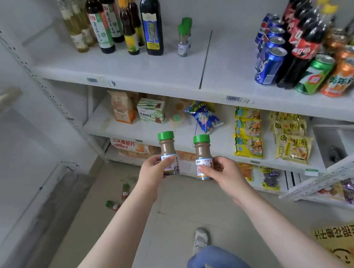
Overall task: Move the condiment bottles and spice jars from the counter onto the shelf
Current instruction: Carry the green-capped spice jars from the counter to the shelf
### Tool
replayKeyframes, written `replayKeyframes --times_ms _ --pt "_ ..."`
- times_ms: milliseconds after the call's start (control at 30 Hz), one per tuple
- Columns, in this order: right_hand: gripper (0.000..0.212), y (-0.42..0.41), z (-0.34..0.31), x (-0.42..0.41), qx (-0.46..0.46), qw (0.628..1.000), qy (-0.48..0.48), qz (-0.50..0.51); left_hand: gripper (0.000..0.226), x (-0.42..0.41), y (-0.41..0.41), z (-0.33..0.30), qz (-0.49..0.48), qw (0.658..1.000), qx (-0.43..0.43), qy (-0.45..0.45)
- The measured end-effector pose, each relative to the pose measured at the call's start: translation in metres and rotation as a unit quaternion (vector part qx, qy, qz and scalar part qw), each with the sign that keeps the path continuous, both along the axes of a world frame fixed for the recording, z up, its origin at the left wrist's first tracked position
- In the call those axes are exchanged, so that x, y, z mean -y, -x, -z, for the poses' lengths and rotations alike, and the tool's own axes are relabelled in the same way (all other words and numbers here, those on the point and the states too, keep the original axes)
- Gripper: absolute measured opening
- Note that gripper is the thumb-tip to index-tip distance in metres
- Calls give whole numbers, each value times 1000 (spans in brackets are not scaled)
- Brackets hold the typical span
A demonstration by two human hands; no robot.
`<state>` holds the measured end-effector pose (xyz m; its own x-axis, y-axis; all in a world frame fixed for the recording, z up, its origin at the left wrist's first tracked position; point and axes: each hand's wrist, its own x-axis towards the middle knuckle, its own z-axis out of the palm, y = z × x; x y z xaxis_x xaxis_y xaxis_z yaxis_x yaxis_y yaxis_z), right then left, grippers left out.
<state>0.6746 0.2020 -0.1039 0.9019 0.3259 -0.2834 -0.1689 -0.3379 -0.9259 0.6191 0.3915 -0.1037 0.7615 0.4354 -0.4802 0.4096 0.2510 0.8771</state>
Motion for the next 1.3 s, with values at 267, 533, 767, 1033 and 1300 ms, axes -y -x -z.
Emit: replayKeyframes --times_ms 267,533,767,1033,1300 --pt "30 -133 -41 -37 49 998 12 -26 33 -44 -125 -34 -6 998 53 -26" --pt "26 -228 -53 -83 72 996 -19 41 25 -98 -261 -70 44 987 132 -83" --pt "26 -295 -54 -133 75 989 -27 122 31 -138 -374 -56 102 970 153 -158" --pt "24 -331 -50 -158 89 977 -46 188 40 -148 -428 -25 142 955 166 -202" --pt "26 -353 -50 -163 77 975 -50 202 69 -149 -451 -19 158 945 178 -223"
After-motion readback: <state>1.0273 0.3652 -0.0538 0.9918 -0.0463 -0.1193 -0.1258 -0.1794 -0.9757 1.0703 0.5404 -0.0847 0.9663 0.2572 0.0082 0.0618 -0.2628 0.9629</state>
